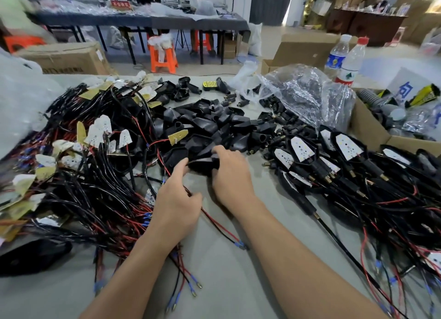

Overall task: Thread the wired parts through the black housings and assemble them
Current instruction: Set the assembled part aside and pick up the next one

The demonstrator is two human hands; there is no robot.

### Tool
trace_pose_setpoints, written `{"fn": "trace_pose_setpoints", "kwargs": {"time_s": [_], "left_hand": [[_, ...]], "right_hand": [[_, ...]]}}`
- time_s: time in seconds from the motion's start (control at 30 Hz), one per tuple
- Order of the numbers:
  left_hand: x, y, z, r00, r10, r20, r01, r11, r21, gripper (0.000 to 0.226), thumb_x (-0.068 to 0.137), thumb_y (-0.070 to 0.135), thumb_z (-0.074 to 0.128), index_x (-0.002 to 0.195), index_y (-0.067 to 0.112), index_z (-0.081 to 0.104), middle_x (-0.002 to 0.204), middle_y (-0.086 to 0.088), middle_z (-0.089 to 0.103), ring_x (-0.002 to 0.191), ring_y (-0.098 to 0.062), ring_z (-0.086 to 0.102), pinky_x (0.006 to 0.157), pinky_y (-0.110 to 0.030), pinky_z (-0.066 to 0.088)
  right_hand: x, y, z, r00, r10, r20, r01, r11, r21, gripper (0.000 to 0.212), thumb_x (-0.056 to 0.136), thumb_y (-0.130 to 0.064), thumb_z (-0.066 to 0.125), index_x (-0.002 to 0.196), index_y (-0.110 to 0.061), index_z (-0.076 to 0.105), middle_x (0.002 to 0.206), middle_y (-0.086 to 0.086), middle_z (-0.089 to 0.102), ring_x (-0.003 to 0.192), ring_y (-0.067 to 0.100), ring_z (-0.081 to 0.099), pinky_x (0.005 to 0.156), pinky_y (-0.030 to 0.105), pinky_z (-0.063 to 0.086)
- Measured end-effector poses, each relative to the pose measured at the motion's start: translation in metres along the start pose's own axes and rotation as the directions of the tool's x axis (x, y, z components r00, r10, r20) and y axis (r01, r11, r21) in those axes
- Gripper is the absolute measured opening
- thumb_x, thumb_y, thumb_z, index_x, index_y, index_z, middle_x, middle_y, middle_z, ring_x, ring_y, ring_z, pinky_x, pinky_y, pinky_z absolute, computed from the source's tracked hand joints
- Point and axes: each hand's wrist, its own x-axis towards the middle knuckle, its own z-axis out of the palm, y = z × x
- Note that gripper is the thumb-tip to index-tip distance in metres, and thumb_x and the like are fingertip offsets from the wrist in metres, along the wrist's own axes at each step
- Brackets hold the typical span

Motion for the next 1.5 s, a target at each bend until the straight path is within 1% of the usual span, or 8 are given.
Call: {"fn": "trace_pose_setpoints", "kwargs": {"time_s": [0.17, 0.47, 0.53, 0.6, 0.67, 0.97, 1.33, 1.5], "left_hand": [[0.010, 0.005, -0.016, 0.987, 0.066, 0.147, 0.028, 0.829, -0.559, 0.085, 0.078, -0.002, 0.070, 0.150, 0.036, 0.046, 0.143, 0.015, 0.060, 0.135, -0.001, 0.053, 0.100, -0.015, 0.049], [0.017, 0.009, -0.045, 0.930, 0.145, 0.338, 0.261, 0.388, -0.884, 0.049, 0.092, 0.015, 0.064, 0.140, 0.014, 0.056, 0.116, -0.004, 0.067, 0.109, -0.025, 0.067, 0.081, -0.048, 0.061], [0.024, 0.003, -0.055, 0.965, 0.034, 0.258, 0.240, 0.269, -0.933, 0.042, 0.094, 0.014, 0.059, 0.136, 0.014, 0.059, 0.109, -0.003, 0.070, 0.108, -0.021, 0.069, 0.082, -0.045, 0.061], [0.030, -0.004, -0.060, 0.970, -0.110, 0.218, 0.239, 0.237, -0.942, 0.036, 0.098, 0.016, 0.054, 0.133, 0.017, 0.061, 0.107, -0.002, 0.072, 0.106, -0.019, 0.070, 0.079, -0.040, 0.062], [0.034, -0.008, -0.060, 0.951, -0.223, 0.215, 0.259, 0.194, -0.946, 0.030, 0.106, 0.015, 0.046, 0.132, 0.018, 0.061, 0.108, -0.002, 0.073, 0.106, -0.019, 0.069, 0.078, -0.039, 0.064], [0.033, -0.011, -0.060, 0.928, -0.307, 0.211, 0.265, 0.145, -0.953, 0.030, 0.109, 0.017, 0.044, 0.134, 0.016, 0.059, 0.113, -0.005, 0.072, 0.106, -0.020, 0.069, 0.082, -0.047, 0.063], [0.034, -0.010, -0.059, 0.926, -0.372, 0.060, 0.115, 0.128, -0.985, 0.028, 0.110, 0.021, 0.044, 0.130, 0.011, 0.060, 0.098, -0.006, 0.074, 0.084, -0.019, 0.072, 0.076, -0.037, 0.061], [0.032, -0.006, -0.054, 0.948, -0.290, 0.134, 0.207, 0.236, -0.949, 0.033, 0.108, 0.020, 0.039, 0.129, 0.009, 0.062, 0.096, -0.008, 0.070, 0.081, -0.019, 0.067, 0.069, -0.033, 0.059]], "right_hand": [[-0.019, -0.006, -0.011, 0.971, 0.233, 0.056, -0.235, 0.888, 0.396, 0.015, 0.094, -0.022, 0.057, 0.081, -0.019, 0.065, 0.063, -0.003, 0.061, 0.065, 0.018, 0.056, 0.065, 0.036, 0.044], [-0.039, -0.044, -0.021, 0.878, 0.249, 0.408, -0.470, 0.291, 0.833, 0.057, 0.100, -0.050, 0.048, 0.072, -0.006, 0.071, 0.057, 0.019, 0.062, 0.049, 0.027, 0.054, 0.056, 0.039, 0.046], [-0.036, -0.041, -0.018, 0.905, 0.281, 0.320, -0.418, 0.453, 0.787, 0.043, 0.100, -0.044, 0.049, 0.084, -0.016, 0.077, 0.067, 0.006, 0.071, 0.060, 0.019, 0.062, 0.064, 0.035, 0.051], [-0.035, -0.035, -0.011, 0.953, 0.215, 0.214, -0.289, 0.855, 0.430, 0.022, 0.093, -0.041, 0.059, 0.098, -0.027, 0.075, 0.083, -0.007, 0.073, 0.082, 0.013, 0.064, 0.077, 0.034, 0.050], [-0.036, -0.035, -0.004, 0.953, 0.088, 0.289, -0.108, 0.992, 0.057, 0.028, 0.089, -0.045, 0.063, 0.114, -0.032, 0.068, 0.101, -0.012, 0.067, 0.102, 0.017, 0.055, 0.090, 0.035, 0.043], [-0.040, -0.036, -0.027, 0.979, 0.021, 0.201, 0.007, 0.990, -0.141, 0.015, 0.087, -0.022, 0.043, 0.087, -0.029, 0.057, 0.101, -0.004, 0.061, 0.104, 0.024, 0.051, 0.090, 0.037, 0.035], [-0.020, -0.011, -0.063, 0.911, 0.290, -0.292, -0.156, 0.900, 0.408, 0.012, 0.090, -0.020, 0.052, 0.081, -0.026, 0.058, 0.063, -0.014, 0.055, 0.061, 0.009, 0.048, 0.062, 0.026, 0.035], [-0.016, -0.016, -0.062, 0.929, 0.338, -0.151, -0.119, 0.658, 0.743, 0.019, 0.092, -0.014, 0.052, 0.077, -0.021, 0.060, 0.056, -0.012, 0.040, 0.054, 0.010, 0.032, 0.050, 0.027, 0.027]]}}
